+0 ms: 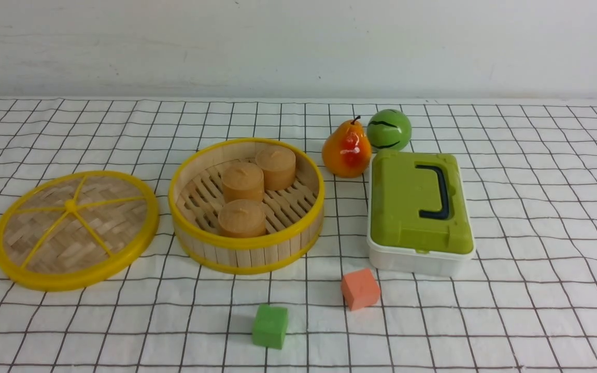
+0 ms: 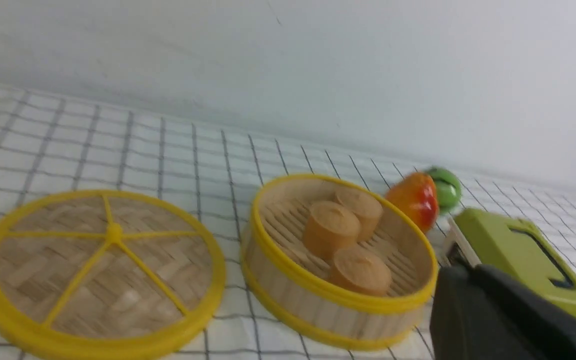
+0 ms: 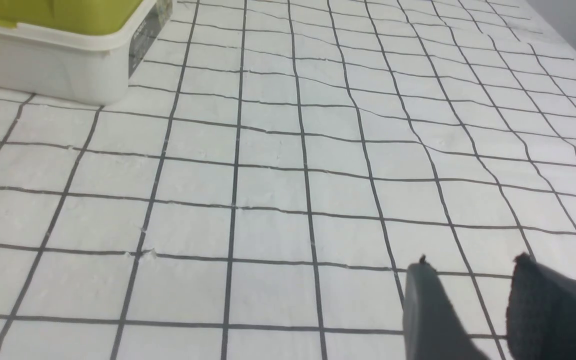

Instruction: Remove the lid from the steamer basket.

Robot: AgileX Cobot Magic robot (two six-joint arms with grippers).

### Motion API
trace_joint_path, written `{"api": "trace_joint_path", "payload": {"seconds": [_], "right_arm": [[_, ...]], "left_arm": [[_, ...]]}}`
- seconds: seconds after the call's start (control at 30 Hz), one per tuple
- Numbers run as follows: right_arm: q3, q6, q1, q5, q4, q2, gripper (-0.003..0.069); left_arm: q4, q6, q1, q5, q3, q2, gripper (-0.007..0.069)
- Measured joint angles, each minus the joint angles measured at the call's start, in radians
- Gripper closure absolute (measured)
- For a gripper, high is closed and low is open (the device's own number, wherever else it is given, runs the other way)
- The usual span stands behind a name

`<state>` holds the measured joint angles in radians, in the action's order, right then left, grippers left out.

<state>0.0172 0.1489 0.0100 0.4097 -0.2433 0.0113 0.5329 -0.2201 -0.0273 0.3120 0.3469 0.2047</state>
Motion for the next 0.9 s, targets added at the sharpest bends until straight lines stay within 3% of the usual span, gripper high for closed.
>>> {"api": "trace_joint_path", "payload": {"seconds": [0.2, 0.27, 0.57, 0.9], "right_arm": [[0.0, 0.0, 0.0, 0.0, 0.0, 0.0, 0.0419], [0.0, 0.0, 0.0, 0.0, 0.0, 0.0, 0.0419], [0.0, 0.0, 0.0, 0.0, 0.0, 0.0, 0.0419], [0.0, 0.0, 0.0, 0.0, 0.0, 0.0, 0.0419]], "left_arm": [[-0.126, 0.004, 0.0, -0.291, -0.299, -0.173, 0.0637], [-0.153, 0.013, 0.0, -0.298, -0.348, -0.198, 0.0637], [-0.356, 0.168, 0.0, 0.049, -0.376, -0.213, 0.0637], [-0.374, 0.176, 0.0, 0.07, -0.376, -0.213, 0.0637]]}}
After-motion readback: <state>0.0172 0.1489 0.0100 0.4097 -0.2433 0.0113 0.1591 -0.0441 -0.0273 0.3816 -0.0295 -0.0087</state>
